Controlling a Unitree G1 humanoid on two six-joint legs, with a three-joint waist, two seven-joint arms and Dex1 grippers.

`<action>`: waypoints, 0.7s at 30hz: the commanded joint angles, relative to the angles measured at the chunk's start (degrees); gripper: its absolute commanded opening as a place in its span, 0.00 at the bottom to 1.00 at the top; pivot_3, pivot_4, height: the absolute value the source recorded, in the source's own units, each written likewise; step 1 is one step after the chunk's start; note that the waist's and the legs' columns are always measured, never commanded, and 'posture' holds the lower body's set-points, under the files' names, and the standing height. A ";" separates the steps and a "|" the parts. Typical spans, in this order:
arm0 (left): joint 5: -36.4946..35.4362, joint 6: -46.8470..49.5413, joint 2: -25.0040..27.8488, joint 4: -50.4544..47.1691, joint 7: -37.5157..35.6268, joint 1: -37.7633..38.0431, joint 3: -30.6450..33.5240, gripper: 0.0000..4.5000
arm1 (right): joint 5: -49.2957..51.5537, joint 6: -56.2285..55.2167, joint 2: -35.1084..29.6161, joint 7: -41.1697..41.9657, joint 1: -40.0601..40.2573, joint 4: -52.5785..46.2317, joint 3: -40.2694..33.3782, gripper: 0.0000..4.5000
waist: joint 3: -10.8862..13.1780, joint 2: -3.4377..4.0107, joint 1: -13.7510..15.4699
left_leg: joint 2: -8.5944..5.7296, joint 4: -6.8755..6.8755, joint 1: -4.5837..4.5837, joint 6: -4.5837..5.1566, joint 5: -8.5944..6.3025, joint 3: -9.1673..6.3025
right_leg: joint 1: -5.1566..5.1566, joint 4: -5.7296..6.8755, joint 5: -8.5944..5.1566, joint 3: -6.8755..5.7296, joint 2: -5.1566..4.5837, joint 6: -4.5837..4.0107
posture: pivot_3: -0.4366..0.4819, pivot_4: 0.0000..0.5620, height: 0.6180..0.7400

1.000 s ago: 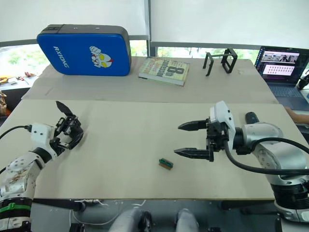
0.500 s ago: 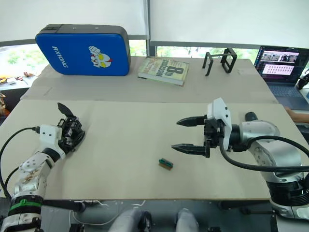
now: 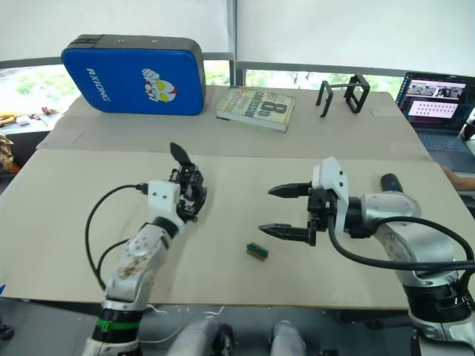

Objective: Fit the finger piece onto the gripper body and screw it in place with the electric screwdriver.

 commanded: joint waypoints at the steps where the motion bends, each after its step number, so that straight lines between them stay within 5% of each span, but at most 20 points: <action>1: 1.51 -2.07 -0.28 0.22 -0.10 -0.50 -1.61 0.53 | -0.37 -1.43 0.48 -0.70 -0.06 -1.36 -0.02 1.00 | 0.00 0.00 0.02 | 0.00 0.00 -0.01 0.00 0.00 0.00 | -0.01 0.00 0.00 0.00 0.00 0.00 | 0.48 0.27 1.00; 3: 0.86 -1.72 0.40 0.58 -1.33 0.35 -1.24 0.76 | -0.50 -1.40 0.64 -0.89 0.17 -1.62 0.04 1.00 | 0.01 -0.01 0.00 | 0.00 0.01 -0.06 0.00 0.00 0.00 | -0.06 0.00 0.00 0.00 -0.01 0.00 | 0.48 0.27 1.00; 6: -1.18 -1.33 3.82 0.64 -5.64 2.27 0.48 0.99 | -0.46 -1.17 0.93 -1.40 0.42 -1.83 -0.10 1.00 | 0.00 -0.01 0.00 | 0.02 0.03 -0.10 -0.01 0.00 -0.02 | -0.10 0.01 0.00 0.00 -0.03 0.00 | 0.48 0.27 1.00; 13: -8.70 2.29 14.22 2.71 -20.65 3.93 3.67 0.99 | -0.27 -1.17 0.94 -2.09 1.09 -2.44 -0.42 1.00 | -0.01 0.02 -0.13 | 0.05 0.03 -0.06 -0.41 -0.23 -0.03 | -0.12 0.03 -0.02 0.00 -0.04 -0.04 | 0.48 0.27 1.00; 17: -10.39 -6.45 22.93 13.34 -37.91 -0.87 2.87 0.99 | -0.23 -1.20 0.80 -2.03 1.07 -2.15 -0.55 1.00 | -0.03 0.05 -0.18 | 0.06 0.05 -0.01 -0.42 -0.22 -0.02 | -0.11 0.06 -0.05 -0.05 0.01 -0.08 | 0.48 0.27 1.00; 21: -10.46 -12.49 24.85 24.32 -46.81 -7.28 2.14 0.99 | -0.07 -0.67 0.70 -2.40 0.48 -2.58 -0.54 1.00 | -0.03 0.05 0.04 | 0.00 0.05 0.01 -0.42 -0.22 -0.02 | -0.13 0.02 -0.06 -0.10 0.00 -0.07 | 0.48 0.27 1.00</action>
